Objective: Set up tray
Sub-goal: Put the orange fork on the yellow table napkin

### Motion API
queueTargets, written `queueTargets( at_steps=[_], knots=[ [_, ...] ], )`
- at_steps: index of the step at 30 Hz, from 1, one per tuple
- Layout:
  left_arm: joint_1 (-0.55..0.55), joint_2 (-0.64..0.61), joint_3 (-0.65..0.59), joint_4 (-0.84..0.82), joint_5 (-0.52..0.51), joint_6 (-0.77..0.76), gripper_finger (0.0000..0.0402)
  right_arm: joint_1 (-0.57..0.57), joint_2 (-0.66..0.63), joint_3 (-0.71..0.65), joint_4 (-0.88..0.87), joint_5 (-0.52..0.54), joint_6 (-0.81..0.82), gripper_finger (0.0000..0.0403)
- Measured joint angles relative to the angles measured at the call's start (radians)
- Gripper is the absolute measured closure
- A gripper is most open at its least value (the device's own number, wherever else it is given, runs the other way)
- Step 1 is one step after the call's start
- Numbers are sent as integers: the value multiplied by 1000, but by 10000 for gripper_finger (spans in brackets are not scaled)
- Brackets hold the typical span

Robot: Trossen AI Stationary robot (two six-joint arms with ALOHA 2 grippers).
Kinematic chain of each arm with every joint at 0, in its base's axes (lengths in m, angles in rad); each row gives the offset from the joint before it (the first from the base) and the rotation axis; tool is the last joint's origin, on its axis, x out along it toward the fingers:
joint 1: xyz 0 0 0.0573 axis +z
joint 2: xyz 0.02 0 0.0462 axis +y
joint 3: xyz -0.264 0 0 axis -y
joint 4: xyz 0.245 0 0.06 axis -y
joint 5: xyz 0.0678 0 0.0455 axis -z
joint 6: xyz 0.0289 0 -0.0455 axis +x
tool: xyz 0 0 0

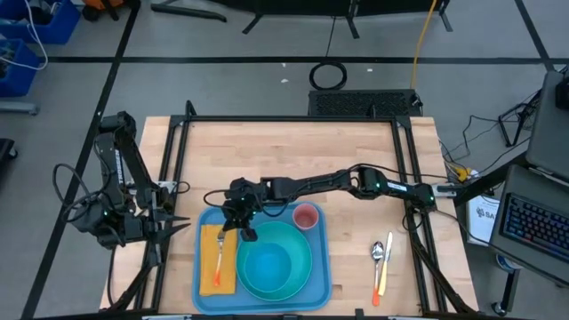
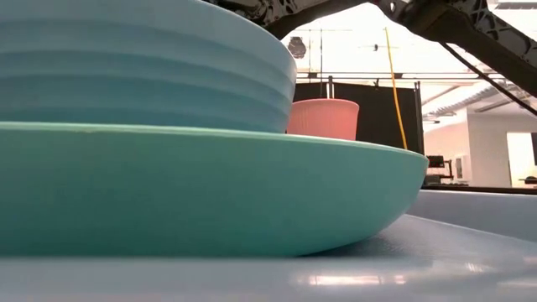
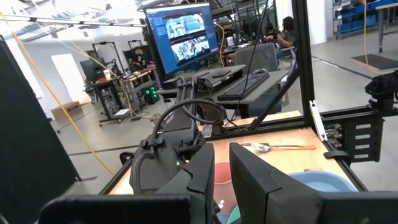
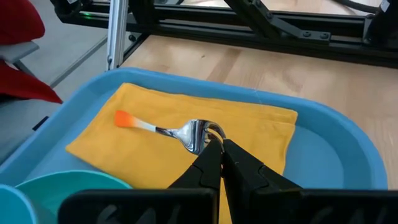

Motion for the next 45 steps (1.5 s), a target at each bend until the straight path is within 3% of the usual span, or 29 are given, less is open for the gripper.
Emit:
queueTargets(
  at_steps=[22,45],
  knots=[
    [0,0,0,-7,0,-5,346,3,0,0,55,-25,-19,400],
    [0,0,0,-38,-1,-25,346,16,0,-1,116,63,-50,317]
  ],
)
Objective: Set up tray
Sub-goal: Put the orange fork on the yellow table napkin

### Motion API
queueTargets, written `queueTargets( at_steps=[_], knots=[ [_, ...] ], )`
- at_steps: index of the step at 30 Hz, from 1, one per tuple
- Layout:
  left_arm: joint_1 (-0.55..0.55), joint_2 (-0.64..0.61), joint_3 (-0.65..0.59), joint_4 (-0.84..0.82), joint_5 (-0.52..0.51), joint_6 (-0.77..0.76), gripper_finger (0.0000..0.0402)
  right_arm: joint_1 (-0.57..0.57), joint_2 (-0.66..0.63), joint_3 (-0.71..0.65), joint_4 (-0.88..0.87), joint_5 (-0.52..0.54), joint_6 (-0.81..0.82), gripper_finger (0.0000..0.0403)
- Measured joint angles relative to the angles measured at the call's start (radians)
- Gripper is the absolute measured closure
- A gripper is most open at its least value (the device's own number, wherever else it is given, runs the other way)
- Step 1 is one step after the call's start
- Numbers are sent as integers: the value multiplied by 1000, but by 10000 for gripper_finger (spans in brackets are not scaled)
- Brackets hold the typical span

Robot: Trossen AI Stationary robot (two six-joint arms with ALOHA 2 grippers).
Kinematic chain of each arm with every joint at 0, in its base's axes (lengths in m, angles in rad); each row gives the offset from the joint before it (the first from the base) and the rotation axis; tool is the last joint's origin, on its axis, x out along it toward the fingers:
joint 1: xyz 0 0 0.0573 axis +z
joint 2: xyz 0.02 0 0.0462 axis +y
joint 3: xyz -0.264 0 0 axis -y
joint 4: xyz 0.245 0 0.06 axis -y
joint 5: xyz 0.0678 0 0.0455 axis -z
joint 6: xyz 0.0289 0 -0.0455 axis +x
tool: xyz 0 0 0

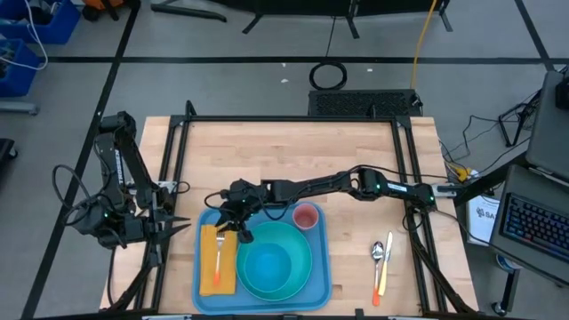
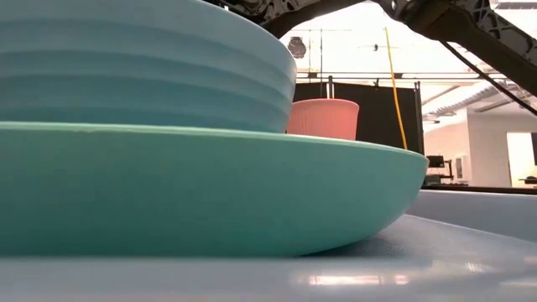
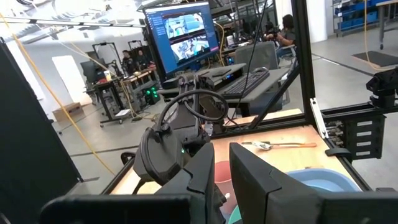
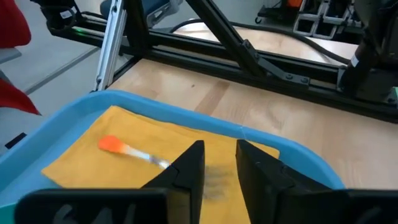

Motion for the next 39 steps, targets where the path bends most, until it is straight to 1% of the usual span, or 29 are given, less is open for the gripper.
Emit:
queueTargets(
  at_steps=[2,7,11,14,18,20,22,25,27,30,33,36,39],
  knots=[
    [0,0,0,0,0,0,346,0,0,0,1,23,0,311],
    [0,0,0,-10,0,-12,346,0,0,0,10,27,6,298],
    [0,0,0,-21,-1,-29,346,1,0,0,20,45,41,294],
    [0,0,0,-49,-3,-81,346,10,0,0,18,43,56,293],
    [0,0,0,-83,-17,-190,346,43,-6,-1,18,14,38,293],
    [0,0,0,-97,-44,-248,346,60,-12,-1,31,12,34,296],
    [0,0,0,-123,-77,-342,346,77,-25,-1,45,12,30,301],
    [0,0,0,-160,-77,-497,346,104,-50,0,46,12,-11,311],
    [0,0,0,-179,-76,-573,346,126,-87,-1,14,2,-30,317],
    [0,2,0,-214,-75,-696,346,149,-130,0,-10,-55,-65,321],
    [11,15,0,-246,-78,-789,346,168,-185,0,-78,-86,-85,320],
    [50,40,0,-255,-64,-868,346,190,-220,0,-130,-89,-115,319],
    [104,71,0,-255,16,-933,346,211,-247,0,-181,-90,-137,319]
  ],
)
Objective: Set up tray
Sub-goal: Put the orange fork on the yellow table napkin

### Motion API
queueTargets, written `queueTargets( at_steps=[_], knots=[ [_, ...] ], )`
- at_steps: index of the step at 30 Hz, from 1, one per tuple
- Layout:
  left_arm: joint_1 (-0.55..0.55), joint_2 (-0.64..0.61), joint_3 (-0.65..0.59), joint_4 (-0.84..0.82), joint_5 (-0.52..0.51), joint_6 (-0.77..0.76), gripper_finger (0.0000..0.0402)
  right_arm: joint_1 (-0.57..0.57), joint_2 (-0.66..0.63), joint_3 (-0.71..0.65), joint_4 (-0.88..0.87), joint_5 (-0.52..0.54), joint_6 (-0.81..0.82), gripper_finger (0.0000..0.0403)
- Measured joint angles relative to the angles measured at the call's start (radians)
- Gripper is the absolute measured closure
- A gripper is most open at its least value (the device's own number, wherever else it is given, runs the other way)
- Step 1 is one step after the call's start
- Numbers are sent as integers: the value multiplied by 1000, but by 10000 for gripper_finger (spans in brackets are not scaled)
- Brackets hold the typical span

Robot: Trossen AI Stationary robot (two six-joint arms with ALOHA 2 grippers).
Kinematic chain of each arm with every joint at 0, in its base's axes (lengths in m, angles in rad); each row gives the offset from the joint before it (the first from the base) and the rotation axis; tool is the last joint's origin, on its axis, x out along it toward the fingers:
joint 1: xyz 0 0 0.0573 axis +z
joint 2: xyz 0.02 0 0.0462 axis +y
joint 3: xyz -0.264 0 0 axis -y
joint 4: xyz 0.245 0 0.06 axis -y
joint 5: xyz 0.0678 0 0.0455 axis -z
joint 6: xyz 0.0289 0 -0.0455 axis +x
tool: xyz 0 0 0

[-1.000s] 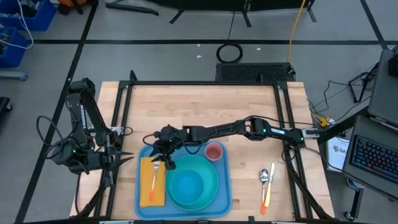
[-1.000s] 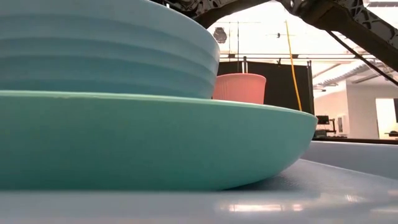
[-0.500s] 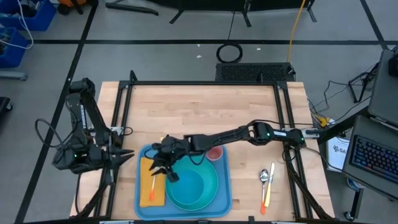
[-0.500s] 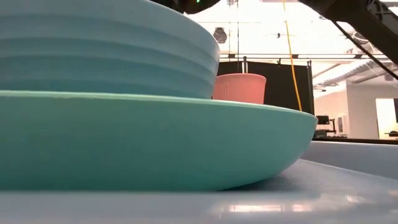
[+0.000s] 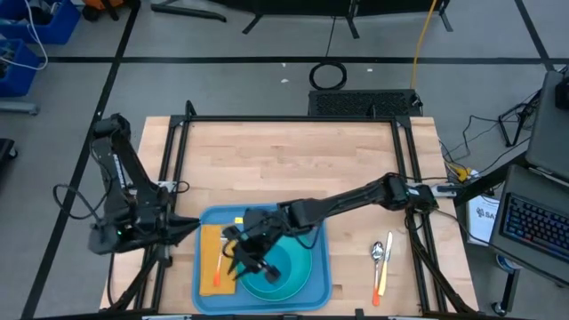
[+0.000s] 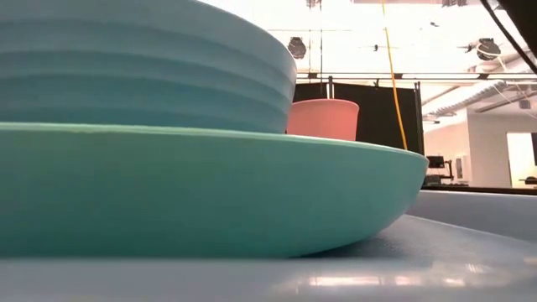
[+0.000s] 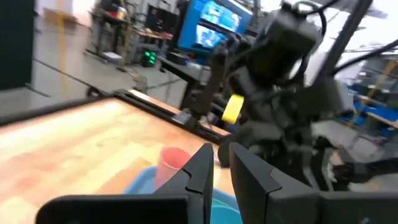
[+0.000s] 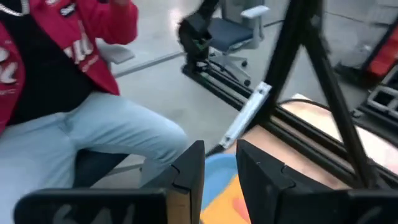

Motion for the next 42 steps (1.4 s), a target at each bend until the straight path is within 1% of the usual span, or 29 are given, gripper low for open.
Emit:
queueTargets(
  at_steps=[2,5,8,10,11,14,15,18,21,24,27,29,33,35,38,40,42],
  knots=[
    [44,25,0,0,67,-43,346,12,-23,0,-43,-1,-16,319],
    [96,64,0,-7,128,-108,350,22,-34,1,-51,-1,-24,319],
    [147,93,0,-61,242,-238,373,34,-37,0,-72,-1,-42,319],
    [174,107,0,-125,303,-336,393,41,-38,0,-78,-4,-46,319],
    [181,110,0,-160,322,-389,396,44,-38,0,-77,-17,-46,319],
    [200,126,0,-280,353,-565,396,55,-38,0,-78,-58,-43,319],
    [212,133,0,-326,361,-618,398,59,-38,0,-82,-59,-42,319],
    [248,147,0,-438,427,-764,398,73,-38,0,-90,-50,-42,319],
    [299,157,0,-542,539,-871,399,87,-38,0,-91,-46,-42,325],
    [354,172,0,-656,692,-1013,399,100,-38,0,-93,-12,-40,338],
    [386,185,0,-750,855,-1134,399,110,-38,0,-111,5,-41,351],
    [393,190,0,-794,929,-1207,399,115,-38,0,-130,6,-40,359],
    [394,192,0,-841,1032,-1326,389,114,-38,0,-190,11,-26,375],
    [394,192,0,-847,1076,-1370,384,114,-38,0,-246,45,-21,382],
    [394,192,0,-856,1101,-1409,382,115,-38,0,-332,58,-24,388],
    [394,192,0,-853,1107,-1434,381,116,-38,0,-354,59,-19,390],
    [394,204,0,-853,1142,-1453,381,117,-43,0,-370,57,0,392]
  ],
)
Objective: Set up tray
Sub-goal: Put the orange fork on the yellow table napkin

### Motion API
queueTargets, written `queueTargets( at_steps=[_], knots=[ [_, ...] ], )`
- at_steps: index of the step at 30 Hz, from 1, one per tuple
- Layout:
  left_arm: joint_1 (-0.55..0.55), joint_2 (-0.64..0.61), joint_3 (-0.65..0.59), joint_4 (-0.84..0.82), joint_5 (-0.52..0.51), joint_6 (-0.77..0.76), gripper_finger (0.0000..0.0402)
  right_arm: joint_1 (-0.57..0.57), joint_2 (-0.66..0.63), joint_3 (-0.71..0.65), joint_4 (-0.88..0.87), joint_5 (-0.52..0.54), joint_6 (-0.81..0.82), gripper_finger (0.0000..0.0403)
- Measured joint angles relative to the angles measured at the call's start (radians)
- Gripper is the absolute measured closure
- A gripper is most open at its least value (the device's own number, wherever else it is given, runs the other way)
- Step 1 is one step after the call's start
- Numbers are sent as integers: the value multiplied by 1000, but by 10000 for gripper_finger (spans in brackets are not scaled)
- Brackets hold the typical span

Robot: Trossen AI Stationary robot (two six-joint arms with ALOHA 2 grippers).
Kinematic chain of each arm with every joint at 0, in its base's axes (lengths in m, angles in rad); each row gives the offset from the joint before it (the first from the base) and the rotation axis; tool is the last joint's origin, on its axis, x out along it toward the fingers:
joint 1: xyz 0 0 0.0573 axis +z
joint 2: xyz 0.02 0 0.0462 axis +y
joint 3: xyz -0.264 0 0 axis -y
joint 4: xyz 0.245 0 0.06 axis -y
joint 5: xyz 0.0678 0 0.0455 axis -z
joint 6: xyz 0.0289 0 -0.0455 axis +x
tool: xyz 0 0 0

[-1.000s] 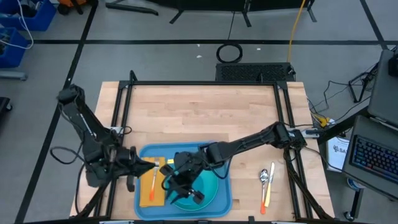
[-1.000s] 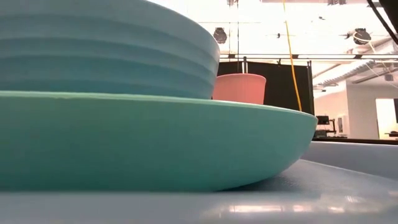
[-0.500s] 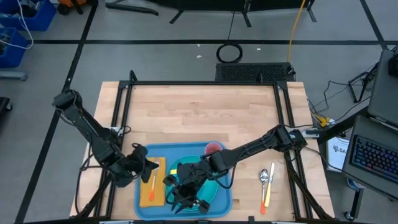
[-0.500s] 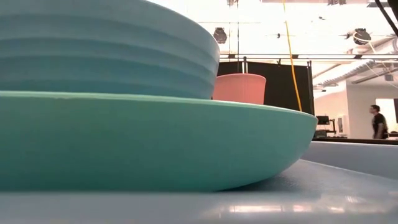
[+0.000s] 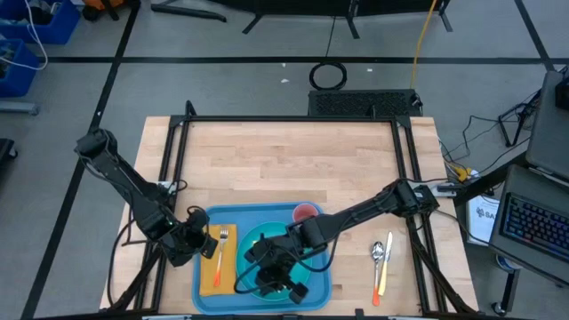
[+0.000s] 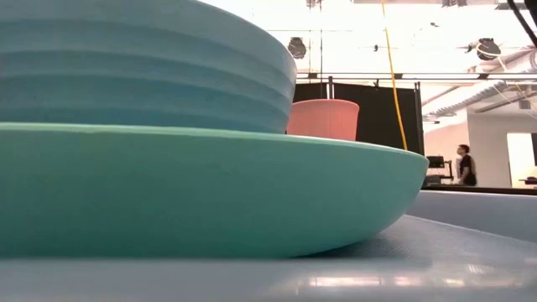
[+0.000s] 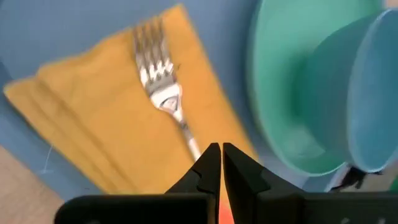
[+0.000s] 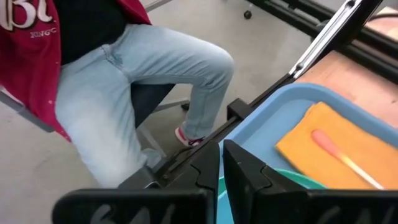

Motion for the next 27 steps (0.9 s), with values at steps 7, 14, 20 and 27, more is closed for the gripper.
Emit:
queueTargets(
  at_steps=[7,14,20,27],
  knots=[
    [7,130,0,51,101,-16,381,10,-10,0,-34,4,-1,392],
    [13,151,0,77,106,-3,380,9,-12,0,-32,8,-4,392],
    [24,151,0,83,101,-1,380,9,-12,0,-42,51,0,392],
    [45,151,0,137,95,82,364,9,-12,0,-42,51,0,392]
  ],
)
